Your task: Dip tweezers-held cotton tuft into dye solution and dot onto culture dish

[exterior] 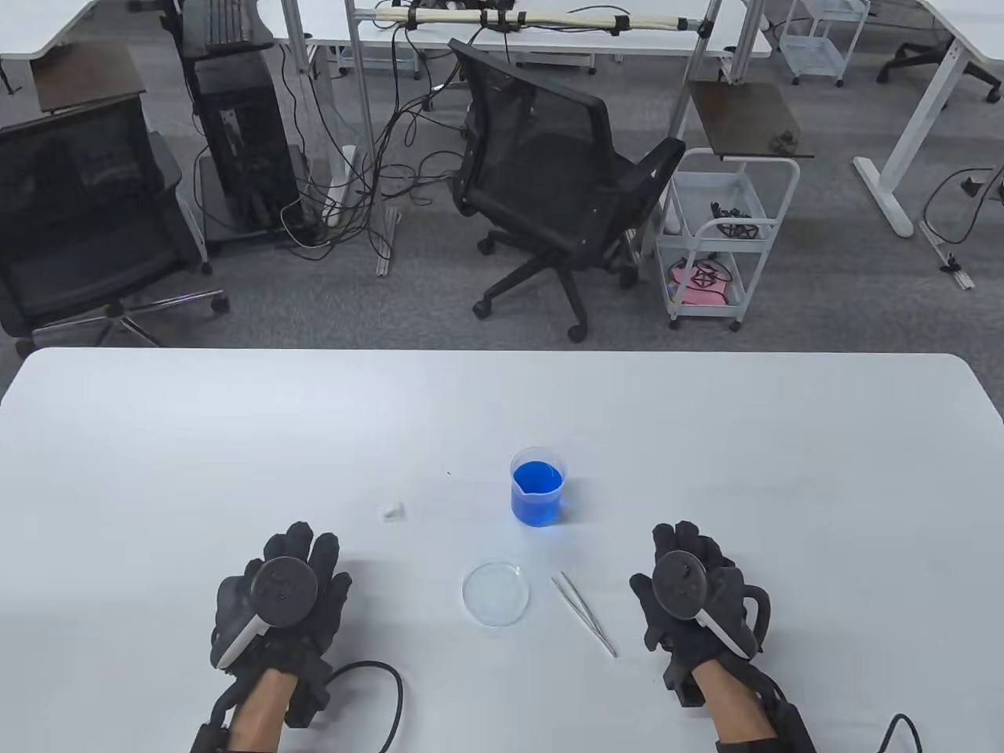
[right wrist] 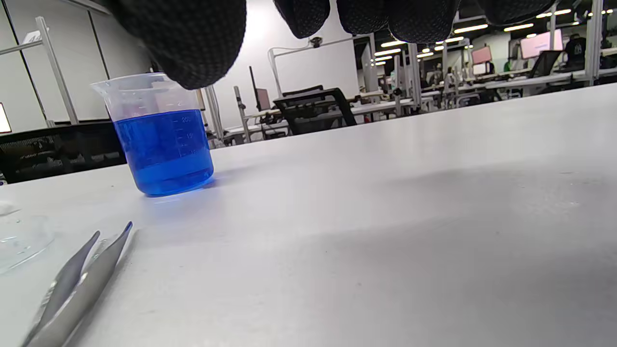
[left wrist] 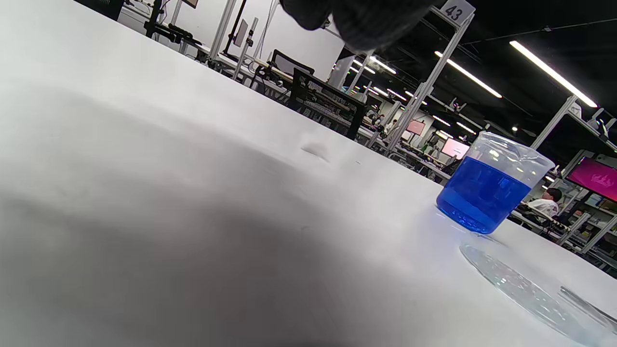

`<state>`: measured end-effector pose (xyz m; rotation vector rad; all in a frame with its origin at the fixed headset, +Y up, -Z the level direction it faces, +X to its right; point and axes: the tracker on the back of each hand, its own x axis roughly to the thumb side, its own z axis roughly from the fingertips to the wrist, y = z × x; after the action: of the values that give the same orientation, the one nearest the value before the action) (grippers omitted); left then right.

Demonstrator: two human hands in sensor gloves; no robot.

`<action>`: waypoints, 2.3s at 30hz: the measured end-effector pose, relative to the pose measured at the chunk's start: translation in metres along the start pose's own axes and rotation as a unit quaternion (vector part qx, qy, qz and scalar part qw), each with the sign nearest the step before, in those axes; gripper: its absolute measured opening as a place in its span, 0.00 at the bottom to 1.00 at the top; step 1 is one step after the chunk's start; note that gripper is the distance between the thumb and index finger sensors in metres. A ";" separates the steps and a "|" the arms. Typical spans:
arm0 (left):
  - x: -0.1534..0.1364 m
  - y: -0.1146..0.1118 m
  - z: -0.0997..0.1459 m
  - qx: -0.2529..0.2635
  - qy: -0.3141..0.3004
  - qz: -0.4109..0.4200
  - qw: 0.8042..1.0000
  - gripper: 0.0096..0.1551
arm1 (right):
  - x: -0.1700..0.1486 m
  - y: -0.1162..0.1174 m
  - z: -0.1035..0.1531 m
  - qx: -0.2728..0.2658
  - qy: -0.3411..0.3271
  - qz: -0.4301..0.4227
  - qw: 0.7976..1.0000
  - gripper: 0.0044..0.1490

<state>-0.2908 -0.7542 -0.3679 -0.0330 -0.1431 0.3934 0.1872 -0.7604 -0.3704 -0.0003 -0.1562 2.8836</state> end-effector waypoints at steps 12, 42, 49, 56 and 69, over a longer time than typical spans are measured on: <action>0.000 0.000 -0.001 -0.004 -0.003 0.006 1.000 0.36 | 0.001 -0.002 -0.003 -0.014 0.002 -0.001 1.000 0.51; 0.005 -0.005 -0.002 -0.035 -0.006 0.037 0.999 0.36 | 0.080 0.068 -0.002 0.139 -0.056 0.068 0.986 0.34; -0.001 -0.006 -0.004 -0.047 0.008 0.053 0.997 0.35 | 0.078 0.051 0.005 0.040 -0.089 0.032 0.995 0.32; -0.004 0.003 -0.031 -0.060 0.029 0.035 0.997 0.34 | 0.071 0.023 0.013 -0.006 -0.089 -0.009 0.996 0.32; 0.011 -0.006 -0.145 -0.108 0.038 -0.046 0.992 0.32 | 0.070 0.014 0.016 0.004 -0.111 -0.014 0.994 0.34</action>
<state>-0.2574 -0.7561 -0.5095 -0.2538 -0.1112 0.2830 0.1162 -0.7577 -0.3548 0.3234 -0.1846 2.8486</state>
